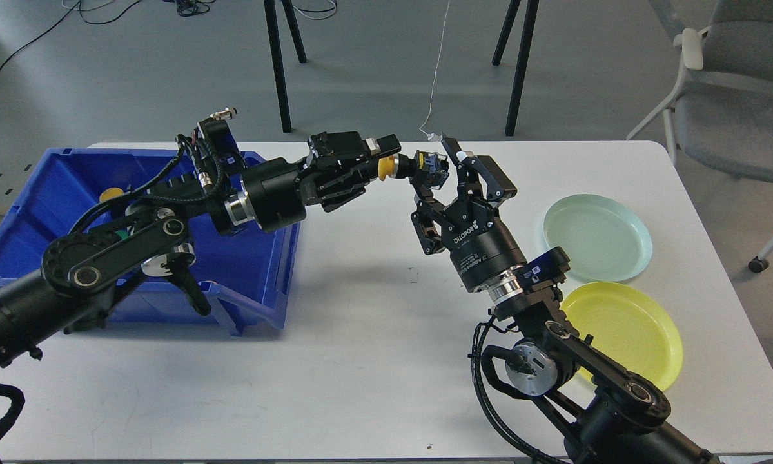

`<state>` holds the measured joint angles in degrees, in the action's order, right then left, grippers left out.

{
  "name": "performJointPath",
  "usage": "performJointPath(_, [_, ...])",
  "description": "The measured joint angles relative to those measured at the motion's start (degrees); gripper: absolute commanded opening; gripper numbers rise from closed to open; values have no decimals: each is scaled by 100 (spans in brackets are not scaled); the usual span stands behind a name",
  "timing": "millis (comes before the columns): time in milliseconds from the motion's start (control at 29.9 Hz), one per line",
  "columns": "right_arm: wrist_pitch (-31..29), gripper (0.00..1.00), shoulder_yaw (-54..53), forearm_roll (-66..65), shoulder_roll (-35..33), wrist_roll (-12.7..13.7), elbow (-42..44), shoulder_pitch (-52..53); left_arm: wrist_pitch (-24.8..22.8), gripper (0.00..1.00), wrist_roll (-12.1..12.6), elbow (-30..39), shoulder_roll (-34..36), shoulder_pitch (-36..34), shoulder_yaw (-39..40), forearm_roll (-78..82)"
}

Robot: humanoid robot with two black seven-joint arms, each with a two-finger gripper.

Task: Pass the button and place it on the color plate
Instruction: 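Grasp the button with the right gripper and open the left gripper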

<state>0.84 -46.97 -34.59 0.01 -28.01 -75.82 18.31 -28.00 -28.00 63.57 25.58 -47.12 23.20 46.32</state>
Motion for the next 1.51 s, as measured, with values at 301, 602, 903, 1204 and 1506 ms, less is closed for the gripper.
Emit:
performJointPath(301, [47,11,2,2,0,0,-6,-1,0,10,0,-1,0,2,0,1])
performJointPath(602, [71,8,-3,2,0,2,-7,-20,0,23,0,0,-1,2,0,1])
performJointPath(903, [77,6,-5,5,0,3,-14,-23,0,72,0,2,-17,38,19,-184])
performJointPath(1204, [77,5,-13,5,-1,3,-38,-51,0,83,0,-4,-17,59,19,-322])
performJointPath(1506, [75,3,-298,13,-191,2,-496,-389,0,84,0,-127,-17,88,19,-599])
